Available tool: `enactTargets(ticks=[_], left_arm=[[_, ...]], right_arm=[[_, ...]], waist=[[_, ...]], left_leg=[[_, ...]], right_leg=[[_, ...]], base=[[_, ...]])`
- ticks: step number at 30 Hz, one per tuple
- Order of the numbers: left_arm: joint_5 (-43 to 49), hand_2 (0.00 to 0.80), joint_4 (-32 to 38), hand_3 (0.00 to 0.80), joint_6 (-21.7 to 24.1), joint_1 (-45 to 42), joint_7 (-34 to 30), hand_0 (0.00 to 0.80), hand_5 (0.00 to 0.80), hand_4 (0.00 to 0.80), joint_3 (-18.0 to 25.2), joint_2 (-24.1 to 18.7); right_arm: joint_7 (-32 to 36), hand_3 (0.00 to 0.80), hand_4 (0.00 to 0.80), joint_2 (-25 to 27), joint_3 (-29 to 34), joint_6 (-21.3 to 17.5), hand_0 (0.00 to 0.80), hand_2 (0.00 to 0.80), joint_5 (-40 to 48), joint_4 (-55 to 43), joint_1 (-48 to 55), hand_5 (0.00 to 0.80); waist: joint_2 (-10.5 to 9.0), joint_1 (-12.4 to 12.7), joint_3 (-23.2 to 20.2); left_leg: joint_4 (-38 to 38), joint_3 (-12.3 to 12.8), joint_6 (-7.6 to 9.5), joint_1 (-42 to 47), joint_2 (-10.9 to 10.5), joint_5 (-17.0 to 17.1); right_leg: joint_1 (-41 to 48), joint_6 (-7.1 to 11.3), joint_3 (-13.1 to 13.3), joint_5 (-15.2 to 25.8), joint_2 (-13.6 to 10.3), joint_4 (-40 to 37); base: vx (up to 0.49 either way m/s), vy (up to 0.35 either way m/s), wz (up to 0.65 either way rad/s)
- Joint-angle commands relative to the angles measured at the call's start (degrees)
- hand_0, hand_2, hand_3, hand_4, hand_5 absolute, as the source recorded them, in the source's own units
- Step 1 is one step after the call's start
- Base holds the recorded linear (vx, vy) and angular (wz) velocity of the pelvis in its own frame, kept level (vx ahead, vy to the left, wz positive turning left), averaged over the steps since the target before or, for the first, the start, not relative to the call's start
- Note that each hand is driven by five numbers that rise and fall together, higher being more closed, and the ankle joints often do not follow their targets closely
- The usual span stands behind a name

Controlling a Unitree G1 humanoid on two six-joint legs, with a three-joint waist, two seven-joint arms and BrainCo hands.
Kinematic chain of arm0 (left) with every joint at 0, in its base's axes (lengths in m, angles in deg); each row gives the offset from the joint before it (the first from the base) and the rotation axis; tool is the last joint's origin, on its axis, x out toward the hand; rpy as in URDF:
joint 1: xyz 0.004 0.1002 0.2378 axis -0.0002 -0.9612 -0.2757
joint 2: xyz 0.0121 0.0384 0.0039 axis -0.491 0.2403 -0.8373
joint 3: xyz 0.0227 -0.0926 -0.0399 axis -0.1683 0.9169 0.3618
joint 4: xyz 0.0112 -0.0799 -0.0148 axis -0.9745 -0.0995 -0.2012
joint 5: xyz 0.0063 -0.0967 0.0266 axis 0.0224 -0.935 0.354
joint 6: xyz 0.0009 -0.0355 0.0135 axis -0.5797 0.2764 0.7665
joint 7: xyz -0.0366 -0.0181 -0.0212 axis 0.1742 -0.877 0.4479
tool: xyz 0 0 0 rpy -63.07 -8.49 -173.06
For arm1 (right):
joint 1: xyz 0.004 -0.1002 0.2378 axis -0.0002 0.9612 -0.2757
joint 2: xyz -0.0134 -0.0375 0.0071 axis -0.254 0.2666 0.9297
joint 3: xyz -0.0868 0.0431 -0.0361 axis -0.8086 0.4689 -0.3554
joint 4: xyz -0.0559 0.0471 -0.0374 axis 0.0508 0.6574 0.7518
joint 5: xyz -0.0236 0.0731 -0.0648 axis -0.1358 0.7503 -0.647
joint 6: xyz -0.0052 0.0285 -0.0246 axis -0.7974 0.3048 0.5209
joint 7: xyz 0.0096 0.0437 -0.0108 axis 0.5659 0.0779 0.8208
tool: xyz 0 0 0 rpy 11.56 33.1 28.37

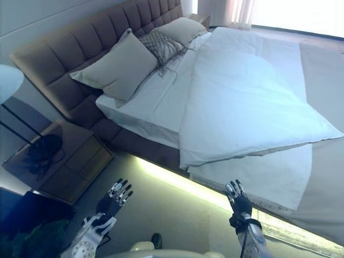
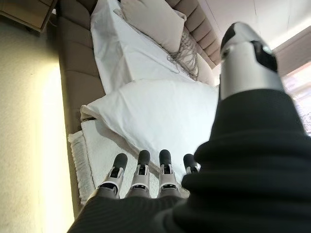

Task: Make the bed neatly

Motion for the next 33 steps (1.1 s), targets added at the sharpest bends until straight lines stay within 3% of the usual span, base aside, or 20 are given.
enactTargets(ticks=[1,5,7,8,11,14,15,18,21,25,27,29,31,33], left_arm=[[-0.29,0.000,0.15,0.000,2.13,4.66,-0.55,0.000,0.000,0.000,1.81,-4.27],[0.04,0.000,-2.09,0.000,2.76,7.72,-0.60,0.000,0.000,0.000,2.74,-4.76],[-0.83,0.000,-3.58,0.000,3.35,8.90,0.64,0.000,0.000,0.000,3.08,-5.00],[-1.03,0.000,-3.77,0.000,3.51,9.13,1.22,0.000,0.000,0.000,3.67,-4.93],[-2.18,0.000,-3.32,0.000,3.39,7.21,3.61,0.000,0.000,0.000,5.31,-4.69],[-7.89,0.000,-0.99,0.000,1.83,5.30,2.63,0.000,0.000,0.000,5.41,-3.72],[-6.91,0.000,-0.43,0.000,2.21,4.63,2.66,0.000,0.000,0.000,4.90,-3.19],[-7.30,0.000,-1.49,0.000,3.70,2.63,1.36,0.000,0.000,0.000,2.71,-1.90],[-3.19,0.000,-1.63,0.000,4.90,0.27,-0.82,0.000,0.000,0.000,2.52,-1.53],[-2.30,0.000,-0.73,0.000,1.96,0.42,0.28,0.000,0.000,0.000,3.08,-1.42],[-1.14,0.000,-2.22,0.000,1.17,2.74,-0.51,0.000,0.000,0.000,3.30,-1.68],[-0.33,0.000,-3.51,0.000,0.77,4.54,-0.30,0.000,0.000,0.000,3.84,-2.34],[0.28,0.000,-3.29,0.000,1.15,5.27,-0.81,0.000,0.000,0.000,4.58,-3.01],[-0.02,0.000,-1.47,0.000,1.42,4.45,0.78,0.000,0.000,0.000,4.60,-3.56]], right_arm=[[-0.05,0.000,0.000,-2.28,-0.41,-3.51,0.000,0.000,-1.12,-4.77,-1.36,0.000],[4.14,0.000,0.000,-3.05,0.57,-4.94,0.000,0.000,-1.21,-2.53,-0.94,0.000],[5.36,0.000,0.000,-2.89,1.02,-3.95,0.000,0.000,-1.99,-1.43,-1.79,0.000],[5.69,0.000,0.000,-2.45,1.00,-2.56,0.000,0.000,-2.37,-1.43,-2.76,0.000],[5.42,0.000,0.000,-1.02,-0.03,1.96,0.000,0.000,-4.42,-2.63,-4.08,0.000],[4.66,0.000,0.000,1.09,-0.28,3.90,0.000,0.000,-2.30,-6.33,-3.00,0.000],[4.56,0.000,0.000,1.51,-0.04,3.51,0.000,0.000,-1.37,-6.74,-2.34,0.000],[4.06,0.000,0.000,2.12,0.24,1.80,0.000,0.000,-1.59,-5.65,-1.86,0.000],[4.93,0.000,0.000,2.34,0.82,0.54,0.000,0.000,0.85,-5.85,0.22,0.000],[3.56,0.000,0.000,1.41,1.28,-1.68,0.000,0.000,1.85,-6.04,1.92,0.000],[3.46,0.000,0.000,0.46,1.00,-4.38,0.000,0.000,2.83,-5.03,1.91,0.000],[2.27,0.000,0.000,-0.15,0.53,-5.43,0.000,0.000,3.34,-2.90,0.59,0.000],[2.37,0.000,0.000,-0.85,1.21,-3.74,0.000,0.000,4.67,-2.45,-0.14,0.000],[3.23,0.000,0.000,-1.62,0.95,-3.48,0.000,0.000,2.57,-2.60,0.24,0.000]], waist=[[-1.08,0.32,0.97],[-1.84,-0.53,0.23],[-2.33,-0.76,-0.29],[-2.58,-0.64,-0.52],[-2.47,-0.09,-0.89],[-2.40,0.44,-0.35],[-2.78,0.81,0.04],[-3.36,1.10,0.95],[-2.51,1.44,1.00],[-0.81,3.24,0.30],[-0.55,3.77,-0.24],[-0.47,3.83,-0.82],[-0.34,3.31,-1.34],[-0.15,3.37,-2.18]], left_leg=[[6.14,-2.02,5.00,2.37,-2.88,-5.32],[5.96,-4.27,3.36,2.49,-1.44,-5.31],[5.87,-4.60,1.65,2.66,0.71,-5.33],[6.24,-4.43,0.11,2.67,3.03,-4.99],[7.00,-2.49,-2.90,3.29,10.68,-2.27],[9.94,-4.07,-3.99,0.13,15.30,5.56],[11.51,-4.56,-3.59,-1.27,15.22,5.98],[15.04,-4.50,-1.82,-3.82,12.38,3.67],[14.30,-4.07,-2.21,-5.30,9.30,3.64],[3.74,-6.59,-3.28,-7.03,5.22,5.86],[0.95,-4.80,-3.31,-8.84,3.13,6.09],[1.64,-5.81,-2.72,-9.12,1.57,5.22],[4.51,-5.72,-1.81,-9.23,0.26,3.46],[5.12,-6.18,-0.11,-8.46,-1.33,2.24]], right_leg=[[-10.95,0.46,2.24,20.30,-5.48,11.22],[-9.43,2.36,7.22,25.05,-8.55,3.63],[-7.44,2.90,7.98,24.40,-9.07,-1.16],[-6.15,3.13,7.56,22.56,-8.64,-3.39],[-3.82,3.32,4.38,13.98,-4.94,-3.53],[-2.47,0.08,3.54,10.27,0.55,-3.65],[-1.97,-0.78,2.94,10.21,1.40,-4.16],[-2.09,-2.38,2.32,9.79,2.62,-4.84],[-1.44,-2.76,2.01,9.08,3.99,-5.56],[0.10,-1.39,0.35,8.57,3.18,-7.16],[1.73,-0.69,-0.97,8.15,2.20,-7.84],[2.12,-0.19,-0.62,7.92,1.21,-7.46],[2.43,0.08,0.61,7.83,-0.01,-6.45],[2.00,0.32,1.70,8.12,-0.91,-5.10]], base=[[0.009,-0.250,0.02],[0.043,-0.426,0.25],[0.073,-0.522,0.21],[0.072,-0.499,0.08],[0.066,-0.444,-0.17],[0.015,-0.366,-0.46],[-0.024,-0.357,-0.25],[-0.019,-0.245,0.11],[0.069,-0.037,0.12],[0.116,0.126,0.34],[0.137,0.089,0.37],[0.196,0.135,0.13],[0.233,0.200,-0.03],[0.254,0.184,-0.05]])
